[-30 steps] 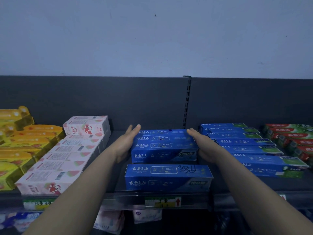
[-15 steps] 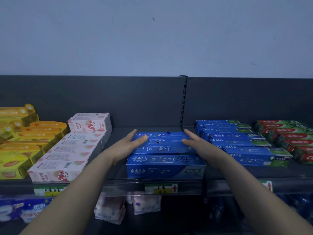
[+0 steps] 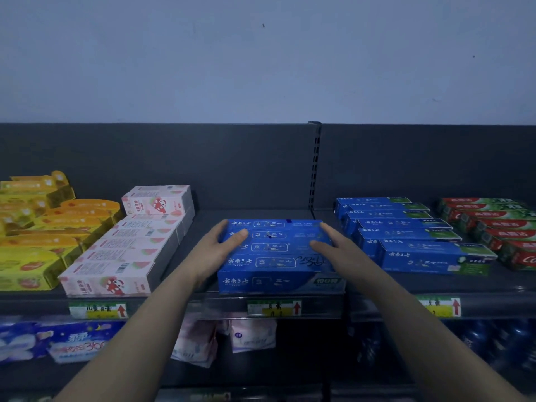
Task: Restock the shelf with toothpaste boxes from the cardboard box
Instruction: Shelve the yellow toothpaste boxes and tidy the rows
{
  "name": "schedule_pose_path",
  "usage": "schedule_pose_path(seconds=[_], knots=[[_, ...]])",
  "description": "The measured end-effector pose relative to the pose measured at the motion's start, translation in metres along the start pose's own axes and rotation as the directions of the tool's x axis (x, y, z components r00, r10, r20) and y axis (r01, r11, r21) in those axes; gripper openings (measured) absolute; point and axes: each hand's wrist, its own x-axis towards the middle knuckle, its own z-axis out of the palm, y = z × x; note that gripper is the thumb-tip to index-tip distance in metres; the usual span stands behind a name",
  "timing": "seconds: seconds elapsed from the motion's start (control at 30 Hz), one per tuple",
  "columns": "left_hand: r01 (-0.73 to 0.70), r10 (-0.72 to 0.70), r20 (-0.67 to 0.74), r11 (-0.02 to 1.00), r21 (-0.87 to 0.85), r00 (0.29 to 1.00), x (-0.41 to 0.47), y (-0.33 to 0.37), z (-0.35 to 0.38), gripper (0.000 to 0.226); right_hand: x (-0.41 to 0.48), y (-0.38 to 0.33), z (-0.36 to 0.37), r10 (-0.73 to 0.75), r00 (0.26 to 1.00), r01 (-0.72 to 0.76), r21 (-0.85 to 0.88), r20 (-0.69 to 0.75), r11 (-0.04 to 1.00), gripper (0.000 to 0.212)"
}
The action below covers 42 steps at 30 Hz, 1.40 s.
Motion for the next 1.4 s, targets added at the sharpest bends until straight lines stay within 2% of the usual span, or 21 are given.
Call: schedule_pose_path(seconds=[0.07, 0.13, 0.27, 0.43, 0.53, 0.63, 0.77, 0.9, 1.03, 1.13, 1.27, 1.4], knots=[[-0.013, 0.013, -0.009, 0.998, -0.054, 1.000, -0.003, -0.004, -0.002, 0.093, -0.002, 0.003, 0.002, -0.027, 0.998, 0.030, 0.043, -0.058, 0.999, 0.064], [-0.011, 0.011, -0.014, 0.999, 0.037, 1.000, -0.005, -0.010, -0.003, 0.106, -0.003, 0.008, 0.006, -0.057, 0.994, 0.058, 0.016, -0.093, 0.998, 0.061], [-0.001, 0.003, -0.029, 0.995, 0.095, 1.000, -0.010, -0.010, 0.000, 0.088, -0.004, 0.011, 0.009, -0.076, 0.992, 0.075, -0.010, -0.097, 0.997, 0.060], [-0.002, 0.003, -0.040, 0.999, 0.037, 0.999, -0.012, -0.012, -0.002, 0.087, -0.011, 0.007, 0.003, -0.041, 0.995, 0.048, 0.084, -0.090, 0.995, 0.055], [-0.005, 0.008, -0.034, 0.997, 0.082, 0.999, -0.016, -0.014, -0.001, 0.093, -0.018, 0.009, 0.010, -0.017, 0.993, 0.035, 0.150, -0.118, 0.988, 0.054], [0.009, -0.005, -0.030, 0.994, 0.112, 1.000, -0.015, -0.017, 0.002, 0.082, -0.023, 0.008, 0.019, 0.002, 0.987, 0.028, 0.185, -0.158, 0.982, 0.054], [0.021, -0.017, -0.029, 0.991, 0.130, 0.999, -0.014, -0.018, 0.001, 0.075, -0.026, 0.000, 0.020, 0.015, 0.984, 0.014, 0.159, -0.176, 0.987, 0.055], [-0.012, 0.016, -0.023, 0.988, 0.152, 1.000, -0.012, -0.017, -0.006, 0.071, -0.030, -0.005, 0.015, -0.006, 0.975, 0.014, 0.033, -0.221, 0.999, 0.055], [-0.167, 0.213, -0.178, 0.956, 0.240, 0.961, -0.013, 0.001, 0.000, 0.043, -0.044, -0.004, 0.009, -0.093, 0.951, 0.086, -0.035, -0.293, 0.996, 0.052], [-0.259, 0.339, -0.246, 0.916, 0.307, 0.908, -0.020, 0.026, 0.022, 0.037, -0.054, 0.000, -0.006, -0.126, 0.931, 0.083, -0.137, -0.342, 0.987, 0.051], [-0.351, 0.395, -0.147, 0.901, 0.254, 0.907, -0.022, 0.052, 0.071, 0.036, -0.067, 0.008, -0.048, -0.177, 0.891, 0.091, -0.217, -0.419, 0.972, 0.048], [-0.361, 0.365, -0.007, 0.923, 0.135, 0.931, -0.022, 0.066, 0.136, 0.053, -0.073, 0.033, -0.106, -0.175, 0.846, 0.068, -0.223, -0.504, 0.972, 0.047]])
